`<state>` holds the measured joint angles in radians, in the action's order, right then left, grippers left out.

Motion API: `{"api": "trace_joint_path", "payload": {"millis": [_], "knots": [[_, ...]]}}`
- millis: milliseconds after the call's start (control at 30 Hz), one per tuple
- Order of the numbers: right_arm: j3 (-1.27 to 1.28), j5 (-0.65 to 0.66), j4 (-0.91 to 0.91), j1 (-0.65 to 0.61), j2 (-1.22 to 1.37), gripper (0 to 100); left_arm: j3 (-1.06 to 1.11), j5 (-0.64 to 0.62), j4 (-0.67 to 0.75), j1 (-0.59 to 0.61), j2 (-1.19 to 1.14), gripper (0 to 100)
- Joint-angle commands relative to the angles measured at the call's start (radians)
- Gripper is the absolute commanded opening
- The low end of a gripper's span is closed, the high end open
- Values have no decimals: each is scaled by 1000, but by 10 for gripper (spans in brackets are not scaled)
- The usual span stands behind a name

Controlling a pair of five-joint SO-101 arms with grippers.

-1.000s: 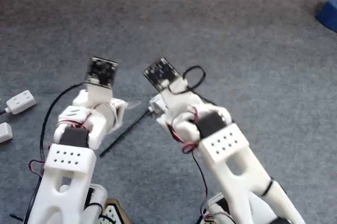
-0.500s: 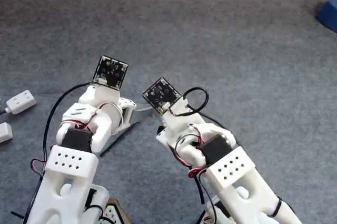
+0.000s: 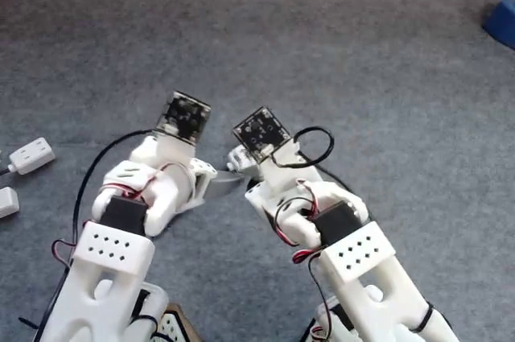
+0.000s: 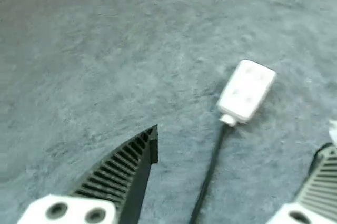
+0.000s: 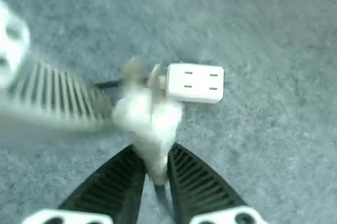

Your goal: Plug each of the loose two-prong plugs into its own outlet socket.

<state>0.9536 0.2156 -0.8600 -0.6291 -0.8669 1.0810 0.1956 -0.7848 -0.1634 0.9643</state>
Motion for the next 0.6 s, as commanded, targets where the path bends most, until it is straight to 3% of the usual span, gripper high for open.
{"api": "trace_joint_path", "payload": {"millis": [0, 133, 267, 367, 567], "knots": [[-8, -17, 36, 5, -22, 43, -21, 6, -8, -53, 16, 436], [19, -15, 39, 5, -12, 128, -19, 6, -9, -53, 16, 436], [25, 18, 44, 7, 81, 116, -5, 6, -8, -53, 16, 436], [24, 9, 110, 10, 182, 0, 15, 9, -8, -54, 16, 436], [-31, -5, 143, 5, 334, 34, 16, 49, 38, 74, 16, 436]]}}
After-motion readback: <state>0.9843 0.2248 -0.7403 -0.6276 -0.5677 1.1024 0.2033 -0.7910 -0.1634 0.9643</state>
